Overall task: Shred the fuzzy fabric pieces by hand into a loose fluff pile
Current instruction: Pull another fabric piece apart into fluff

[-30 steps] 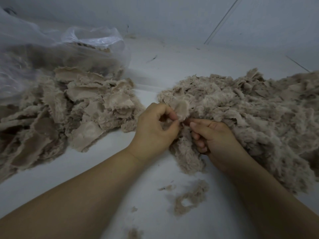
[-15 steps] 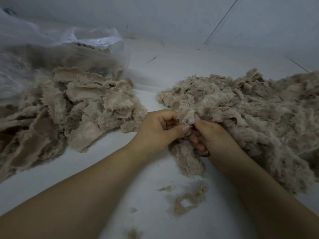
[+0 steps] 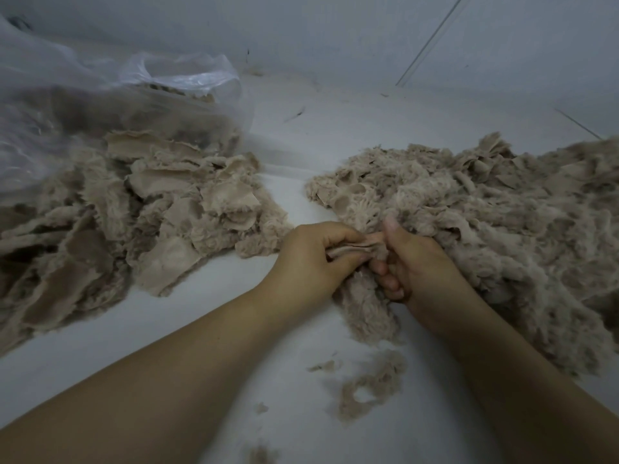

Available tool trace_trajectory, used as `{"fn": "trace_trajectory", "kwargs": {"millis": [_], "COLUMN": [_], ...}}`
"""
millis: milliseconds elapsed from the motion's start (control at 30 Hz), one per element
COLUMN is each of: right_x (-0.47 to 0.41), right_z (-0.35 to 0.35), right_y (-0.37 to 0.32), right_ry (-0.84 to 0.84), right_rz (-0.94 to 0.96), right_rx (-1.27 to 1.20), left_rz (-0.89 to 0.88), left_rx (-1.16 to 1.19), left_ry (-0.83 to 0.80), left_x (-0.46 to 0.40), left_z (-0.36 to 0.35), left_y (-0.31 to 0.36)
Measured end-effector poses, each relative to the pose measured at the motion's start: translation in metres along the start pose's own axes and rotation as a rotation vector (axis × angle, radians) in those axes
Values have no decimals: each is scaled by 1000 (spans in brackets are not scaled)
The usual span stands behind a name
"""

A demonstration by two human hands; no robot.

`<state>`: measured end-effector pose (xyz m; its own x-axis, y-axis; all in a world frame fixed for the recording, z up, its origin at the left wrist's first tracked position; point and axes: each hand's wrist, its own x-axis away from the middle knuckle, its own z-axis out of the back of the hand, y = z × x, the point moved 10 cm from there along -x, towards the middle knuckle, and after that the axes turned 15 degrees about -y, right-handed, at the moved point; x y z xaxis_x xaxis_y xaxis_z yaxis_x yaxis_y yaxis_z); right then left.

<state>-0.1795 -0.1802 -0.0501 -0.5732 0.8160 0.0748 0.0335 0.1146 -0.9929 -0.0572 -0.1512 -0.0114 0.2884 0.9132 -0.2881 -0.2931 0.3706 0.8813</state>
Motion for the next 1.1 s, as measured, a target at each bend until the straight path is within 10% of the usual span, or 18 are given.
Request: {"fn": "trace_trajectory", "kwargs": {"millis": [1100], "right_x": [2], "right_z": [-1], "right_y": [-2], "right_ry": [-2], "right_rz": [31], "right_rx": [-105], "left_rz": [213], "left_rx": [409], "left_ry": [-155], "left_x": [0], "left_z": [-5], "left_y": [-17]}}
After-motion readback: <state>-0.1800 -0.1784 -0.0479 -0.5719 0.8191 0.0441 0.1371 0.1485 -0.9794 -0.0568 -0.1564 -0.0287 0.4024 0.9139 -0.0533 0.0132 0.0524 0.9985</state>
